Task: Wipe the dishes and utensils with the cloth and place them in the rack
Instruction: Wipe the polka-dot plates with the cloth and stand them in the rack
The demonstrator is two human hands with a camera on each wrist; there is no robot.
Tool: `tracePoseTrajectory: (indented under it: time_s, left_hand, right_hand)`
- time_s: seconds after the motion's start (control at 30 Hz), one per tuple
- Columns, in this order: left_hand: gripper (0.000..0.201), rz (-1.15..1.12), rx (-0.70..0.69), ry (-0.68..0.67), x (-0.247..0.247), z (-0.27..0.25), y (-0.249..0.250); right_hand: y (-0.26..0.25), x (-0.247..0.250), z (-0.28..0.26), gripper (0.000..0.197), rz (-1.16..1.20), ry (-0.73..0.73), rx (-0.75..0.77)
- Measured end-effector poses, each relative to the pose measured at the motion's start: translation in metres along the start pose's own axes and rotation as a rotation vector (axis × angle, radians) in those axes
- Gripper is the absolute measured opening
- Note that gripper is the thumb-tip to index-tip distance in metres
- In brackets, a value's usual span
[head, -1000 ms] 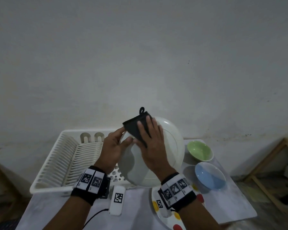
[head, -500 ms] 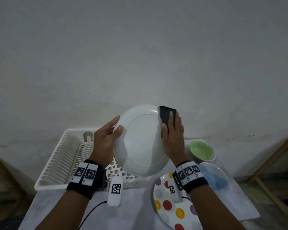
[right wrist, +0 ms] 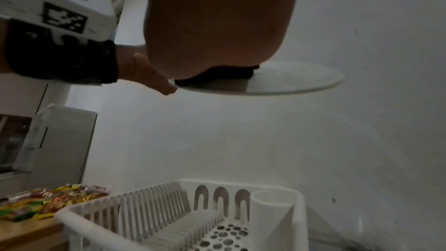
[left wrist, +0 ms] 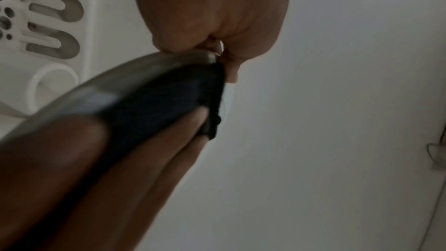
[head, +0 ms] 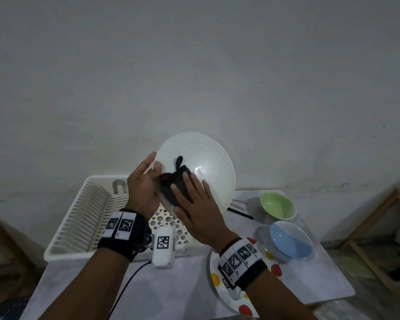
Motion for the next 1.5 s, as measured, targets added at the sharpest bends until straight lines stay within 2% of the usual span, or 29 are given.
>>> tracePoseTrajectory:
  time_s: [0.1, 0.33, 0.43, 0.57, 0.7, 0.83, 1.03, 1.2, 1.4, 1.5]
  left_hand:
    - [0.042, -0.013, -0.037, 0.014, 0.009, 0.003, 0.011]
    - [0.040, -0.005, -0.015, 0.005, 0.021, -0.011, 0.004]
    - [0.041, -0.011, -0.011, 0.024, 0.021, -0.018, -0.005]
    - [0.038, -0.051, -0.010, 0.045, 0.015, -0.024, -0.013]
    - [0.039, -0.105, 0.038, 0.100, 0.016, -0.019, -0.021]
    - [0.039, -0.128, 0.063, 0.154, 0.010, -0.017, -0.025]
    - [0.044, -0.146, 0.094, 0.200, 0.008, -0.018, -0.021]
    - [0.040, -0.086, 0.080, 0.216, 0.010, -0.021, -0.012]
    - [0.044, 0.030, 0.037, 0.177, 0.019, -0.017, 0.005]
    - [0.057, 0.137, -0.026, 0.174, 0.024, -0.010, 0.016]
  right_hand:
    - [0.010, -0.002, -0.016, 0.053, -0.017, -0.027, 0.023]
    - [0.073, 0.016, -0.012, 0.057, 0.163, 0.112, -0.325]
    - [0.092, 0.018, -0.014, 0.058, 0.275, 0.221, -0.400]
    - [0.081, 0.000, -0.038, 0.053, 0.321, 0.300, -0.452]
    - [0.045, -0.018, -0.060, 0.052, 0.289, 0.332, -0.360]
    - [0.015, -0.029, -0.060, 0.054, 0.202, 0.282, -0.221]
    - [0.011, -0.028, -0.042, 0.066, 0.144, 0.168, -0.110]
    - [0.007, -0.026, -0.034, 0.063, 0.165, 0.155, -0.028]
    - [-0.012, -0.014, -0.017, 0.046, 0.175, 0.297, 0.122]
    - [-0.016, -0.001, -0.001, 0.053, 0.205, 0.408, 0.173]
Point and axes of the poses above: each hand's wrist, its own z-axis towards the middle knuckle, its own x-axis out of the back of the hand, y = z × x, the point moved 2 cm from there along z, towards the middle knuckle, and after that the axes turned 12 degrees about z, right-handed, at the moved point
